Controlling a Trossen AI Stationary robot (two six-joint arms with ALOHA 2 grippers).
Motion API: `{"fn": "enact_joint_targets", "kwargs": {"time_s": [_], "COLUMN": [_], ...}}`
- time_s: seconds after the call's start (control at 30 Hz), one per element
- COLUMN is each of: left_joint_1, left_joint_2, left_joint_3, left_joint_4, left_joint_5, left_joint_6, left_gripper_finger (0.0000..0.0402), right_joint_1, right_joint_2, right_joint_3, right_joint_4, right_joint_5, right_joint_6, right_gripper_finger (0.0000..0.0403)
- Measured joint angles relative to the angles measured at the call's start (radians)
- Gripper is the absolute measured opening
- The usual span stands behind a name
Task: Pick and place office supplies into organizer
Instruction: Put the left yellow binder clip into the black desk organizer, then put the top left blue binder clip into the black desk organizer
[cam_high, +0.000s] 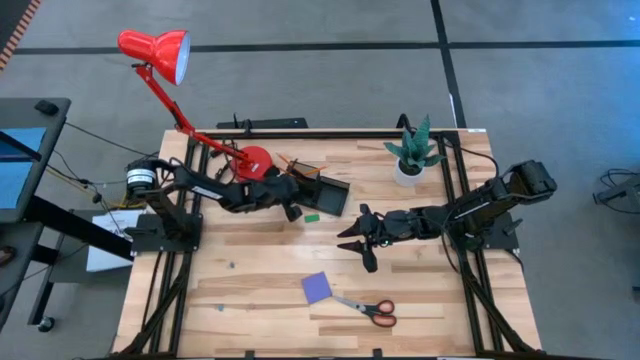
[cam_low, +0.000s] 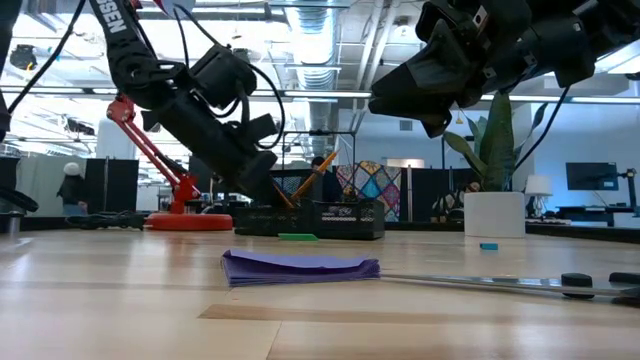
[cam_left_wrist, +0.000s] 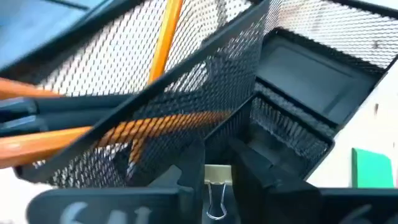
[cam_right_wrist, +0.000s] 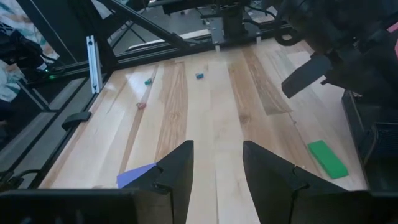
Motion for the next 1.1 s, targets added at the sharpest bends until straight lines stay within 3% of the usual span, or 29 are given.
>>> {"fn": "enact_joint_targets", "kwargs": {"time_s": [0.3,0.43,0.63,0.83,1.1], "left_joint_1": [0.003,0.002,-0.021,-0.061,-0.19], "left_joint_2": [-0.001,-0.01,-0.11,-0.303,-0.508], "left_joint_3": [0.044,0.043,0.043,0.044,0.043], "left_joint_4": [-0.074,-0.082,-0.143,-0.391,-0.84], "left_joint_5": [0.057,0.051,0.133,0.163,0.259], "left_joint_6": [-0.03,-0.031,-0.042,-0.114,-0.418], "left_gripper_finger": [0.0157,0.0166,0.0168,0.0168,0.0169], "right_joint_1": [0.0,0.0,0.0,0.0,0.0], "right_joint_2": [0.0,0.0,0.0,0.0,0.0], "right_joint_3": [0.0,0.0,0.0,0.0,0.0], "right_joint_4": [0.0,0.0,-0.004,-0.005,-0.011], "right_joint_5": [0.0,0.0,0.0,0.0,0.0], "right_joint_6": [-0.001,-0.001,0.0,0.0,0.0], "right_gripper_finger": [0.0134,0.0134,0.0134,0.0134,0.0134]}}
